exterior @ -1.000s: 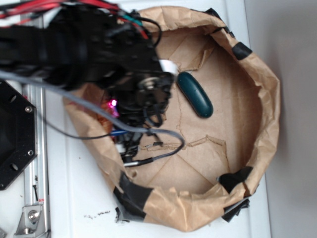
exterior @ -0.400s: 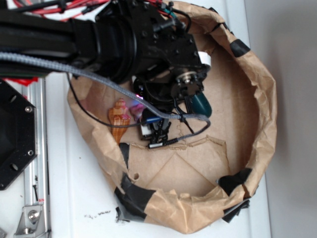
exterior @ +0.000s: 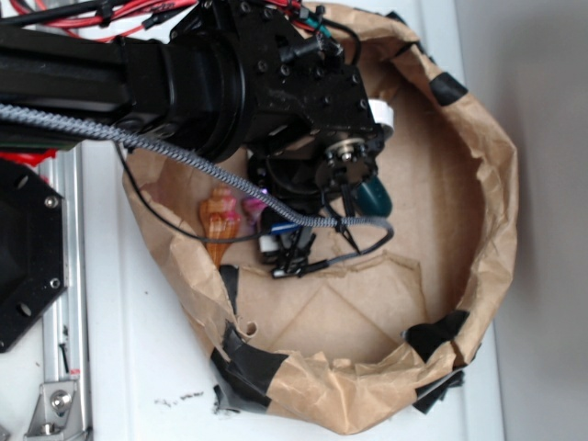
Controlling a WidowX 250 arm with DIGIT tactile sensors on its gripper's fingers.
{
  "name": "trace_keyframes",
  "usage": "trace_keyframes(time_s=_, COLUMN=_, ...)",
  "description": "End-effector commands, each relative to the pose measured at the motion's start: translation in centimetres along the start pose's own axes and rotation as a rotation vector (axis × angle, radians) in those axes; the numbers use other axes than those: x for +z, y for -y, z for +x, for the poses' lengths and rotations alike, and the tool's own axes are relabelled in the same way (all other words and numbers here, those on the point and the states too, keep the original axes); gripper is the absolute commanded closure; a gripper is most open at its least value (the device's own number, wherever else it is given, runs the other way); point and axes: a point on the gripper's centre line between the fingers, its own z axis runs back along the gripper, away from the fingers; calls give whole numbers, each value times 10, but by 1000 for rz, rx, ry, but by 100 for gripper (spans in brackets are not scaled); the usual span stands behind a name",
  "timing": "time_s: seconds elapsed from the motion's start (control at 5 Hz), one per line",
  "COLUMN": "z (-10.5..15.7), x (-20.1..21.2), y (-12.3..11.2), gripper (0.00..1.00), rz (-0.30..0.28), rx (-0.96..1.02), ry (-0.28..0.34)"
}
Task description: Grab the wood chip.
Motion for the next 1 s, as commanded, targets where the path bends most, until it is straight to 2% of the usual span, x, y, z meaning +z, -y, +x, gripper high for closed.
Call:
trace_keyframes(time_s=0.0, z=19, x=111, y=9, gripper=100, rz=18, rx=-6, ry=238)
trace_keyframes(time_s=0.2, z=19, x=130, y=22, gripper=100, rz=253, rx=-25, ry=115)
trace_keyframes(time_s=0.4, z=9, x=133, y=25, gripper=87, rz=120, rx=87, ry=199)
trace_keyframes(time_s=0.6, z=4, x=133, y=27, gripper=100, rz=82, rx=107, ry=260)
trace_keyframes(time_s=0.8, z=-1, x=130, y=27, gripper=100, rz=49, rx=142, ry=288)
